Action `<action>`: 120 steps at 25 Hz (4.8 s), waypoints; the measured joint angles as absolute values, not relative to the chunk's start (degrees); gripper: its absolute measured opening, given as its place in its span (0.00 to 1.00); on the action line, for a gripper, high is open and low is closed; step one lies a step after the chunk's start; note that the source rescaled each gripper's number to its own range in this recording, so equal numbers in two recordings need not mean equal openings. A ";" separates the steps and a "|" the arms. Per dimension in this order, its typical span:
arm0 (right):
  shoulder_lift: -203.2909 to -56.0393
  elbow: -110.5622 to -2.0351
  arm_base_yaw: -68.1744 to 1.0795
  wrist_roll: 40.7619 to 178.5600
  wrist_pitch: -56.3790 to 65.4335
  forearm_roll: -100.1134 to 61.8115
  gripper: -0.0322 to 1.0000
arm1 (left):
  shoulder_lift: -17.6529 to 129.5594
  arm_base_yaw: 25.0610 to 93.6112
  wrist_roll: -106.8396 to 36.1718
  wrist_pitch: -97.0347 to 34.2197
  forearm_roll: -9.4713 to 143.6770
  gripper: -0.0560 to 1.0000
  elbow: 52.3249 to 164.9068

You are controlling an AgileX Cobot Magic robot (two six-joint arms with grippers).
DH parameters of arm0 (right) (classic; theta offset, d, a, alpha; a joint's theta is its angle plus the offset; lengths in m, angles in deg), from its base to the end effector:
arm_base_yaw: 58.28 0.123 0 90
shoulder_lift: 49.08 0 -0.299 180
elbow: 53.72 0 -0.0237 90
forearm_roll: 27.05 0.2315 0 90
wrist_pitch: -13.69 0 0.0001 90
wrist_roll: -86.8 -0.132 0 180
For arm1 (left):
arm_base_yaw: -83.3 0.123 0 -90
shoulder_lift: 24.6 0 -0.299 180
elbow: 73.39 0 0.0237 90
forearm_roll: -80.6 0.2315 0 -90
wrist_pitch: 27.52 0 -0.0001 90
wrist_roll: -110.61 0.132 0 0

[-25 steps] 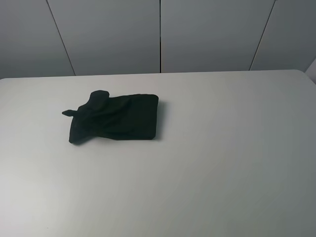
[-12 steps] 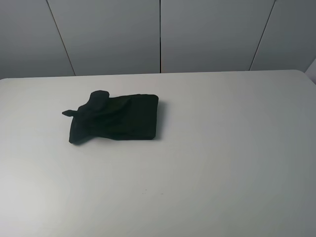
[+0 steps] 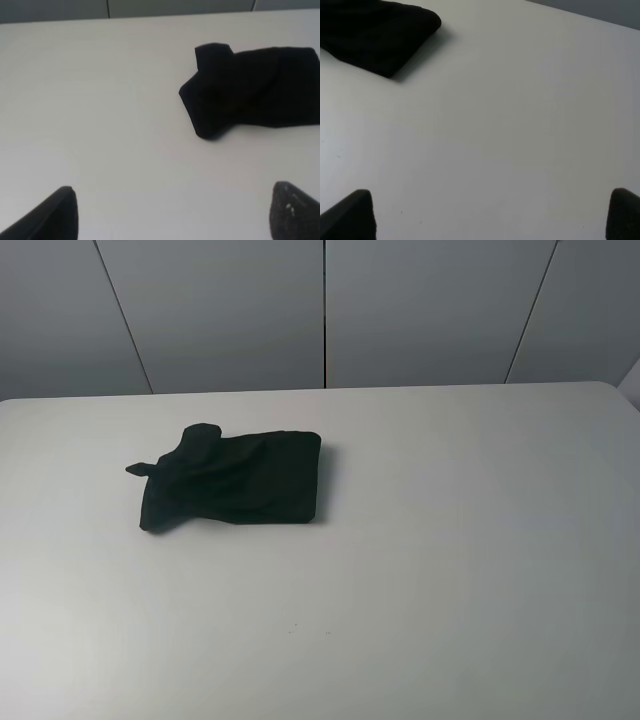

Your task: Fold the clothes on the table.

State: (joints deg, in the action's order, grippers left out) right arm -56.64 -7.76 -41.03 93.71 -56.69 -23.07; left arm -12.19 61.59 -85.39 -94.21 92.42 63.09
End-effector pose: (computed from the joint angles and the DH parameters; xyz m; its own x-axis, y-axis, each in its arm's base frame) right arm -0.0169 0.0038 0.2456 -0.4958 -0.2554 -0.8301 -0.3978 0.9164 -0.0444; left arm 0.0056 0.0245 0.2675 -0.5272 0.0034 -0.8497 0.1146 0.9911 -0.0671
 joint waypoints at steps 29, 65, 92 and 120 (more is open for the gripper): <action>-56.64 -5.62 -41.03 94.43 -49.53 -23.07 1.00 | -12.40 61.86 -75.86 -90.13 85.33 0.99 58.84; -56.42 -5.52 -56.71 92.42 -49.16 -24.44 1.00 | -17.18 80.90 -69.39 -89.89 80.19 0.99 58.72; -56.42 -5.52 -60.37 92.42 -49.16 -24.71 1.00 | -17.18 80.90 -69.39 -89.89 79.85 0.99 58.72; -56.42 -5.52 -60.37 92.65 -49.16 -21.72 1.00 | -17.18 80.90 -69.39 -89.89 79.85 0.99 58.38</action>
